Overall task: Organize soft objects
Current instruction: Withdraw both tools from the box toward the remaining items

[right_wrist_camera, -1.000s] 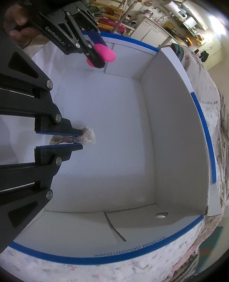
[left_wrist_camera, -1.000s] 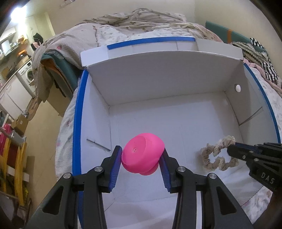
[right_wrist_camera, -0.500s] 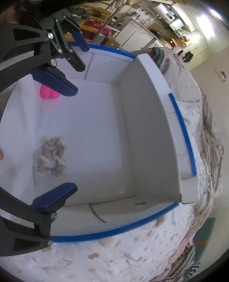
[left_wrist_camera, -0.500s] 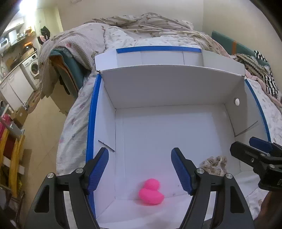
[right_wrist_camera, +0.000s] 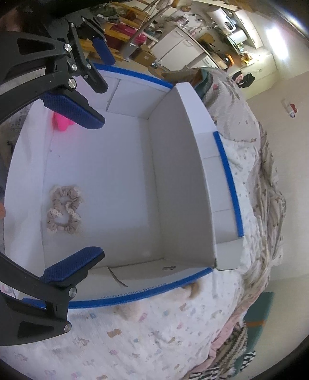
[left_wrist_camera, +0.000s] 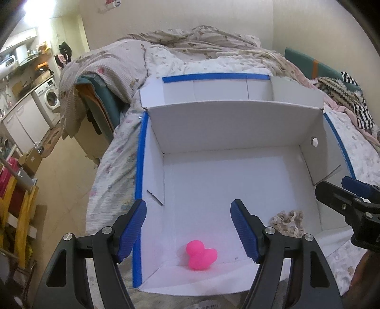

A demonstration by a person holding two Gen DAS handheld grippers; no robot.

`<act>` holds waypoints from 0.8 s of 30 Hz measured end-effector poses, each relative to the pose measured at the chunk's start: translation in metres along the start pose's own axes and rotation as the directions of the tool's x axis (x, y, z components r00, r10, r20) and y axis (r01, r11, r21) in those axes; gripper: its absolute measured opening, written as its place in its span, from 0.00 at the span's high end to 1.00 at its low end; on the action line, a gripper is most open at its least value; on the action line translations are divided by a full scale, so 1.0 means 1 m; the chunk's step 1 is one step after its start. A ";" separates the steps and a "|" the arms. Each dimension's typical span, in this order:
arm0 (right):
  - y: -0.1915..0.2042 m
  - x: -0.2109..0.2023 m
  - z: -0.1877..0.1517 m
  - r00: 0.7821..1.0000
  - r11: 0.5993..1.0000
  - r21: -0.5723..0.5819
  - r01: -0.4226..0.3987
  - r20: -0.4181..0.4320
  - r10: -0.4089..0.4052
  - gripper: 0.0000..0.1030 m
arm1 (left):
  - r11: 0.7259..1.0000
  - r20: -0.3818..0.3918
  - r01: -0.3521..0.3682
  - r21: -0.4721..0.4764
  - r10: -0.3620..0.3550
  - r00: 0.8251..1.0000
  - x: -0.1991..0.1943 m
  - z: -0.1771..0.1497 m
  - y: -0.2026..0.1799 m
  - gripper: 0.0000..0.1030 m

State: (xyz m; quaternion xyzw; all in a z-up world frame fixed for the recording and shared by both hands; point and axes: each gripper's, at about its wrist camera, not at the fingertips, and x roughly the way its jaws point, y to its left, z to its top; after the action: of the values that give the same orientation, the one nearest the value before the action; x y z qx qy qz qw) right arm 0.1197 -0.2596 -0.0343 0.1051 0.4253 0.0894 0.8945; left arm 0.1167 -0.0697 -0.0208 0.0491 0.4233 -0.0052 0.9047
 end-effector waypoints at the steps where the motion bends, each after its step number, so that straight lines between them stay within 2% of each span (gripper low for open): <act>1: 0.000 -0.002 -0.001 1.000 1.000 -0.007 0.004 0.009 -0.004 0.00 | 1.000 0.006 -0.003 -0.002 0.003 1.000 -0.003 -0.001 0.002 0.31; 4: 0.000 -0.010 -0.004 1.000 1.000 -0.004 0.004 0.012 -0.004 0.00 | 1.000 0.029 -0.026 -0.015 0.027 0.999 -0.014 -0.004 0.009 0.31; 7: 0.000 -0.018 -0.007 1.000 1.000 0.016 -0.015 -0.001 0.015 0.00 | 1.000 0.030 -0.005 -0.031 0.006 1.000 -0.022 -0.008 0.018 0.30; 13: 0.004 -0.044 -0.021 0.999 0.999 0.003 -0.033 -0.001 0.033 0.00 | 0.998 0.049 -0.027 -0.056 0.030 0.998 -0.044 -0.020 0.035 0.30; 24: -0.002 -0.077 -0.058 0.998 0.997 0.042 -0.067 -0.018 0.067 0.00 | 0.990 0.008 -0.040 -0.133 0.042 0.999 -0.068 -0.064 0.062 0.29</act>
State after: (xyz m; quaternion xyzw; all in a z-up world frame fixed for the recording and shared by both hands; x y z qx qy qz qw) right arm 0.0267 -0.2739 -0.0134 0.1371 0.4318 0.1113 0.8845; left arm 0.0271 -0.0045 -0.0045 -0.0025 0.4165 0.0412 0.9082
